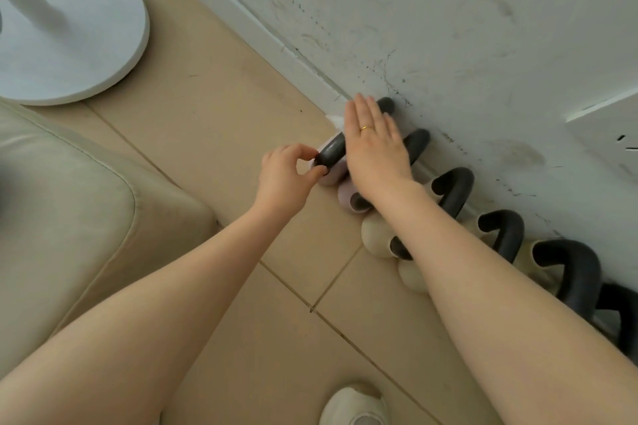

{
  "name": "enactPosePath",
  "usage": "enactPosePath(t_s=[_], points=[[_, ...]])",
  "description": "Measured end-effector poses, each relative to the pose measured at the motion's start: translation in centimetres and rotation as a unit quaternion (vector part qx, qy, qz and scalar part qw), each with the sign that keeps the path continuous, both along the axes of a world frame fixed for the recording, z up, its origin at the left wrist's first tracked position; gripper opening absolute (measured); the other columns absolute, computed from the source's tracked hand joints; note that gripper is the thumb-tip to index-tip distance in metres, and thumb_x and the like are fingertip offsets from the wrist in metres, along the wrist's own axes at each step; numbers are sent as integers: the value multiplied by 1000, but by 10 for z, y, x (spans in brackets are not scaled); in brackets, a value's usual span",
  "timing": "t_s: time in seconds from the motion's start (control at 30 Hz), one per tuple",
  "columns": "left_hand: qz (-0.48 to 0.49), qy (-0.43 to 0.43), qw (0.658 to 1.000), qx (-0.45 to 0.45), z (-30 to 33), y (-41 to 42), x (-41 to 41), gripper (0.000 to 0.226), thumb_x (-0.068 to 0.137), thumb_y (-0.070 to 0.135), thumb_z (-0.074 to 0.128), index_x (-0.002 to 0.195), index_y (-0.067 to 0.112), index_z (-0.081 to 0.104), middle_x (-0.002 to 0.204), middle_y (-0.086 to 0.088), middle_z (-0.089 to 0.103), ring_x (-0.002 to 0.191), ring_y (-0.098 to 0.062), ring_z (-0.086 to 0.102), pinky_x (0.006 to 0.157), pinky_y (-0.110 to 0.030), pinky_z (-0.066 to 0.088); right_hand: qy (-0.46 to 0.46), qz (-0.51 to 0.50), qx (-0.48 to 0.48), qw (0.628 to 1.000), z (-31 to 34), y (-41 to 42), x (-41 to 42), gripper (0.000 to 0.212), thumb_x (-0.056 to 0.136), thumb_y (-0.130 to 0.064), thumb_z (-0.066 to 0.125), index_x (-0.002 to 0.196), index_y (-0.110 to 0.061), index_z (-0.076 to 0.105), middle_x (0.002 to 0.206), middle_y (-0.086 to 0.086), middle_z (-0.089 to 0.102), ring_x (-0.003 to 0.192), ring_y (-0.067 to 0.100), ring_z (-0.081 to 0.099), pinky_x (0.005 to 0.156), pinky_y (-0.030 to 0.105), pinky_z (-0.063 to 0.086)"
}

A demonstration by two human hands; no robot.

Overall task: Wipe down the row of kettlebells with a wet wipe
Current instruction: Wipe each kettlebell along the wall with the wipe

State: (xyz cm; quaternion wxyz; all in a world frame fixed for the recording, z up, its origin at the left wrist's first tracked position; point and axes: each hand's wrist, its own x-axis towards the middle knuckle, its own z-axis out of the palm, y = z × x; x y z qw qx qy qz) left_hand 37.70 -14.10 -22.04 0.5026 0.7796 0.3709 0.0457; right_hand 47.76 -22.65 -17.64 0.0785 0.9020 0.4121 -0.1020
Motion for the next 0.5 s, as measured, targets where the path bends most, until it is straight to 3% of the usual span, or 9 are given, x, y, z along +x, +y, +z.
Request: enactPosePath(t_s=[0.1,0.17,0.27,0.33,0.4,0.5], points=[[-8,-13,999,-29,9,-1,2,21,84,14,60,104,17,65,112,-2,66,113,-24,54,100,-39,41,102,-68,75,990,-5,6,-27,77,91,-8,44,146,-2,-10,154,11,-24,143,23,-22,104,32,-27],[-26,-33,998,-39,17,-1,4,24,87,9,54,107,14,65,111,-1,67,109,-20,57,98,-33,42,203,-145,161,955,-8,10,-38,75,90,-3,39,146,-2,-10,154,9,-26,142,21,-24,107,32,-24],[-36,-41,997,-63,28,5,7,29,91,10,50,115,14,64,112,0,67,103,-11,58,84,-19,41,348,-237,333,844,-13,12,-55,74,89,3,35,147,-7,-10,154,2,-25,142,16,-22,118,36,-9],[-47,-43,994,-86,33,9,10,28,91,11,49,114,16,65,106,-1,69,100,-12,60,82,-19,45,419,-295,440,738,-11,11,-65,70,95,-6,36,148,-16,-9,154,-7,-25,142,6,-17,120,34,1],[-53,-45,993,-94,34,11,11,22,90,18,53,107,18,68,95,2,70,94,-13,63,80,-21,47,456,-356,501,643,-7,12,-69,61,101,-21,33,149,-23,-4,155,-13,-20,142,1,-7,116,23,9],[-34,-41,992,-114,34,9,16,18,88,24,59,102,16,68,81,4,68,78,-10,63,71,-21,49,429,-433,549,572,-6,17,-61,49,102,-29,29,148,-26,14,158,-10,0,142,5,13,105,18,20]])
